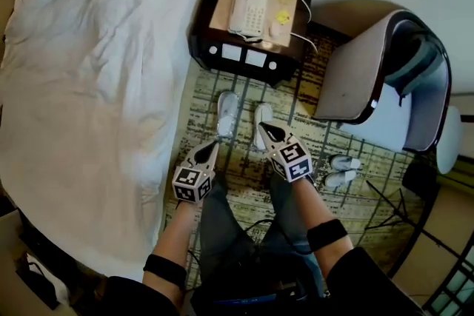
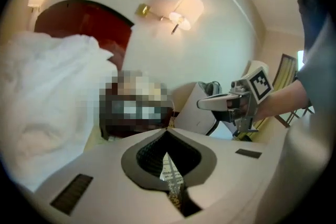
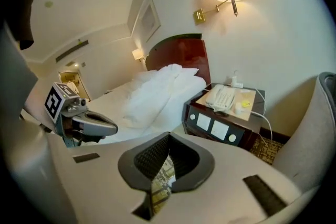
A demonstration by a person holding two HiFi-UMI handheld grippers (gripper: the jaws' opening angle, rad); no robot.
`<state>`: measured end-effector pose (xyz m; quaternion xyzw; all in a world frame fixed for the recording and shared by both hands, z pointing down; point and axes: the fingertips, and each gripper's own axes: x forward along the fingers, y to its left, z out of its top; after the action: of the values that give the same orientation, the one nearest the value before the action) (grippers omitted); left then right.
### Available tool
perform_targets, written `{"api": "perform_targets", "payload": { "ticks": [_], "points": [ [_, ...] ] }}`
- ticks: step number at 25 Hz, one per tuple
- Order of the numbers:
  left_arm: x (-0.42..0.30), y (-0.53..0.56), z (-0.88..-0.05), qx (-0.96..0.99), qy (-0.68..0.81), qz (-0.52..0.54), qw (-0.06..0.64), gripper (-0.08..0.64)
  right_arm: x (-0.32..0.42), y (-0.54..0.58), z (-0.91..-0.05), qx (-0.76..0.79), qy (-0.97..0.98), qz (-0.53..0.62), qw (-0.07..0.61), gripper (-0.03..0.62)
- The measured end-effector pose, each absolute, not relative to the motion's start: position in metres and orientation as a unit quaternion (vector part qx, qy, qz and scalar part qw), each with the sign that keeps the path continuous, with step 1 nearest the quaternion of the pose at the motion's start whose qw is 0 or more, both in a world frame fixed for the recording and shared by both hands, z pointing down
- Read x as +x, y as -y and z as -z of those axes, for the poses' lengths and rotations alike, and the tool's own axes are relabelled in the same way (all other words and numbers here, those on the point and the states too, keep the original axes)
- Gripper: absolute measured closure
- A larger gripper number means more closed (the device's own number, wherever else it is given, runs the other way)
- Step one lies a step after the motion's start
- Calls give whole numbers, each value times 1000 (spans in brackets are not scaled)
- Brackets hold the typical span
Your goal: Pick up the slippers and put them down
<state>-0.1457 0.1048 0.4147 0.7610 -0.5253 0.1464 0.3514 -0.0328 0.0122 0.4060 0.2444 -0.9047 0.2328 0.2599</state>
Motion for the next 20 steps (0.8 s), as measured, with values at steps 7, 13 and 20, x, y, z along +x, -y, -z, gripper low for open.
{"api": "perform_targets", "payload": {
  "ticks": [7,13,20],
  "points": [
    [-158,-94,-270,785,553,-128,250,558,2,1,-303,248,916,-205,241,592],
    [-162,-86,-195,782,578,-107,208,558,34,2,-237,258,923,-175,224,592],
    [-149,-72,-157,794,571,-107,177,558,71,-3,-215,285,919,-168,216,592]
  ]
}}
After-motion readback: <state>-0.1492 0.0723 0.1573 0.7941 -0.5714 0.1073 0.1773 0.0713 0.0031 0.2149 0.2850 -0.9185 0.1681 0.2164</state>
